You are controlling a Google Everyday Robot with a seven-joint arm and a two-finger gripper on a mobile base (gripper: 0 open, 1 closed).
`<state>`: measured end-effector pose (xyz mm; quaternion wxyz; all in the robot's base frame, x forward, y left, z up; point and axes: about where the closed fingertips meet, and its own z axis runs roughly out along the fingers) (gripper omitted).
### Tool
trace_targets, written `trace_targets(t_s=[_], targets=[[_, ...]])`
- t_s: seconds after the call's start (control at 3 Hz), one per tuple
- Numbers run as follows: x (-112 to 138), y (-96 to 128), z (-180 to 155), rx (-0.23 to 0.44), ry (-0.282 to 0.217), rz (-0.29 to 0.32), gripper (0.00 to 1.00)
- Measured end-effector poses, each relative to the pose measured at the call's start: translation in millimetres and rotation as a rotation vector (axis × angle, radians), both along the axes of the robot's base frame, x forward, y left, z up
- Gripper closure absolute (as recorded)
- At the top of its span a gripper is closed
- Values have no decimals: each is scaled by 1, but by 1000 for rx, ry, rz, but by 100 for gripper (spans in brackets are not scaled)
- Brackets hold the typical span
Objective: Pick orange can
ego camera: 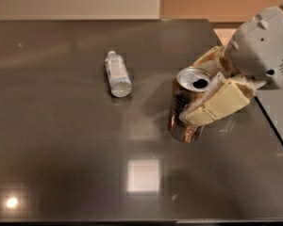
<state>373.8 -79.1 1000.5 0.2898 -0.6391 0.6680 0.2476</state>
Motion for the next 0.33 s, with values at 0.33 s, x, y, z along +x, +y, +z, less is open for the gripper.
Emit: trace_targets(t_s=[0.33], targets=[[0,0,0,0,0,0,100]])
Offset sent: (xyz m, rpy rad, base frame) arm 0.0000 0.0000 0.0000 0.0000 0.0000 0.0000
